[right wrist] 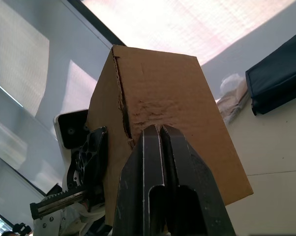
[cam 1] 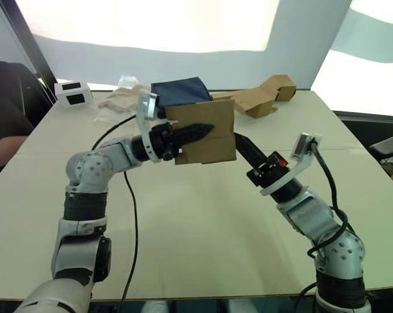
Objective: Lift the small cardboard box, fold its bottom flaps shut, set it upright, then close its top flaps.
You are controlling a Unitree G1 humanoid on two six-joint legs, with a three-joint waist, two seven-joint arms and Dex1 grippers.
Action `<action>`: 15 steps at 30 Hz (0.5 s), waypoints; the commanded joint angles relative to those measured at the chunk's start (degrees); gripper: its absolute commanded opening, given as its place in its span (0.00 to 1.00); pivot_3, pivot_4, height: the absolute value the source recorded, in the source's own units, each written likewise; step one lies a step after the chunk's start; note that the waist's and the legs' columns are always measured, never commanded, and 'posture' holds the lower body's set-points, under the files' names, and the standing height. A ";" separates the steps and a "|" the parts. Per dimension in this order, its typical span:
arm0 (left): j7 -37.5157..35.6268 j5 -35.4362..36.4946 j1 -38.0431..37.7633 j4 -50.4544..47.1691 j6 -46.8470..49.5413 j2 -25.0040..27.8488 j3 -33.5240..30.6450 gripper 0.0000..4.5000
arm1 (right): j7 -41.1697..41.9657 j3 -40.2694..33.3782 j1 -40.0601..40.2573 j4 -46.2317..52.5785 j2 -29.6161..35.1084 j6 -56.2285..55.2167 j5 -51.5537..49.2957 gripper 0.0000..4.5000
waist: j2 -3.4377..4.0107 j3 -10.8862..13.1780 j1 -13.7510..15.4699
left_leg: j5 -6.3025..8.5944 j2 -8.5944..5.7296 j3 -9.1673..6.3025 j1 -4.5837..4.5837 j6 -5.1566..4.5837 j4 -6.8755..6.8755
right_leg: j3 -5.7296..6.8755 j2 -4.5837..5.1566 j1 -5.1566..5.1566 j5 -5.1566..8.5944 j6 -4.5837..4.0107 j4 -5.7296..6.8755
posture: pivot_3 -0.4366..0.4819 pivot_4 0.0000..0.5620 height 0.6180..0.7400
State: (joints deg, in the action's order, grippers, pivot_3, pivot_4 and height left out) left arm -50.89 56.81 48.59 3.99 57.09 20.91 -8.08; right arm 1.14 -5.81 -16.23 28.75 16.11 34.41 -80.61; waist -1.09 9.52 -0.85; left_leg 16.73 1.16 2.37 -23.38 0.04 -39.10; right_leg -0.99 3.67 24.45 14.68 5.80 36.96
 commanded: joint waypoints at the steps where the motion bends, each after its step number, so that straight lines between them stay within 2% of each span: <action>1: -0.77 0.76 1.27 -2.57 0.38 -0.84 1.17 0.00 | 2.52 2.17 -0.63 3.49 1.09 1.93 0.30 0.01 | 0.00 0.00 0.01 | 0.00 0.00 0.00 0.00 0.00 0.00 | 0.00 0.00 0.00 0.00 0.00 0.00 | 0.48 0.27 1.00; 9: -6.02 -3.15 3.02 -1.71 -0.06 4.33 4.99 0.00 | 5.29 -8.96 3.66 2.67 11.05 2.48 -3.01 0.01 | -0.04 0.06 0.13 | 0.01 -0.04 0.00 -0.04 -0.01 0.00 | 0.00 0.02 0.00 0.02 -0.04 -0.08 | 0.48 0.27 1.00; 12: -9.23 -8.31 5.60 -1.29 -1.39 7.57 10.29 0.00 | 8.46 -11.03 5.92 3.72 17.30 4.78 -1.11 0.01 | -0.03 0.11 0.18 | 0.01 -0.04 0.01 -0.04 -0.02 0.00 | 0.00 0.00 0.00 0.07 -0.13 -0.08 | 0.48 0.27 1.00; 15: -16.47 -15.12 8.24 -2.41 -4.79 12.06 18.55 0.00 | 14.05 -9.99 8.19 5.85 24.89 7.87 3.23 0.01 | 0.01 0.13 0.17 | 0.01 -0.19 0.02 -0.05 -0.02 0.02 | -0.01 -0.01 0.00 0.09 -0.17 -0.16 | 0.48 0.27 1.00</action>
State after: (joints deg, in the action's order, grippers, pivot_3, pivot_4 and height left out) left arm -62.88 45.14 55.03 3.82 54.60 31.38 6.62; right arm 11.70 -15.40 -8.19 31.15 38.79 41.06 -78.93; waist -1.08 9.65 -0.68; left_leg 16.74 0.97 2.41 -23.43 0.01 -39.04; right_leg -1.02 3.65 24.45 14.77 5.63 36.75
